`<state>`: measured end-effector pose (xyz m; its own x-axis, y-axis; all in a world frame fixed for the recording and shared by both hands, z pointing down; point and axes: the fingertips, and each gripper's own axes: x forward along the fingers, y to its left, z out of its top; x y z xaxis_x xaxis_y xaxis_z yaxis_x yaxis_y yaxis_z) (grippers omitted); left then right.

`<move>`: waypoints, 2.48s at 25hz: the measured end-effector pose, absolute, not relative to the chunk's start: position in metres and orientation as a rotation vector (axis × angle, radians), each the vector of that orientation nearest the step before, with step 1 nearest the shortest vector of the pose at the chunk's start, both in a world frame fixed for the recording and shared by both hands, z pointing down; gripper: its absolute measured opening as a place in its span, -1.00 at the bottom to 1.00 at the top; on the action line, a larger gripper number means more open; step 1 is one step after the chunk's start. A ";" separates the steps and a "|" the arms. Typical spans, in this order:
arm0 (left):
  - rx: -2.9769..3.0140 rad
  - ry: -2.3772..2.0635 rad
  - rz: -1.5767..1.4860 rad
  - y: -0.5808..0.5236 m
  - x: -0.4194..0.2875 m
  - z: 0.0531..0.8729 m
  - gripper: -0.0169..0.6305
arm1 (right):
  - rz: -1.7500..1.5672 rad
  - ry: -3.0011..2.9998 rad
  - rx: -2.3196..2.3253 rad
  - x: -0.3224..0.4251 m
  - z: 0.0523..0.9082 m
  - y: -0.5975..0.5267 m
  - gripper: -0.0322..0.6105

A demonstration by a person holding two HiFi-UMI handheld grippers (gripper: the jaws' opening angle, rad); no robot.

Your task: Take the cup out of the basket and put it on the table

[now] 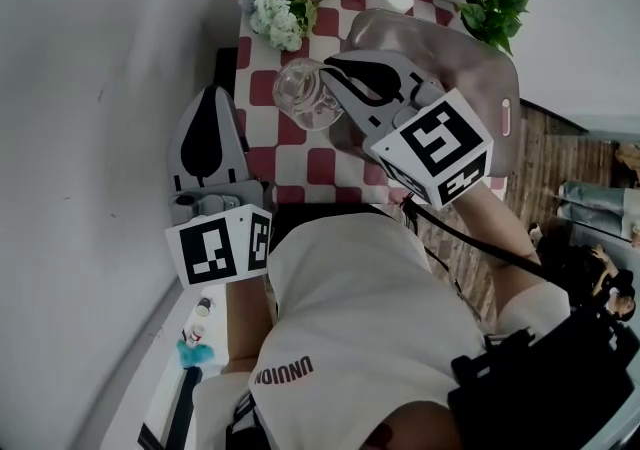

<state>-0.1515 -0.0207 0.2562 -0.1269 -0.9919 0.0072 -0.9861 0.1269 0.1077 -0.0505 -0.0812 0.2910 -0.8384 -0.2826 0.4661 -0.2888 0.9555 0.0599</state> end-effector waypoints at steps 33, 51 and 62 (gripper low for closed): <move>1.893 -2.396 -0.099 0.016 -0.178 0.261 -0.91 | 0.120 -2.585 0.205 -0.103 0.333 -0.027 -0.78; 1.831 -2.436 -0.101 0.026 -0.191 0.264 -0.91 | 0.095 -2.561 0.146 -0.120 0.341 -0.009 -0.78; 1.783 -2.477 -0.084 0.034 -0.203 0.265 -0.91 | 0.156 -2.586 0.080 -0.135 0.339 0.016 -0.78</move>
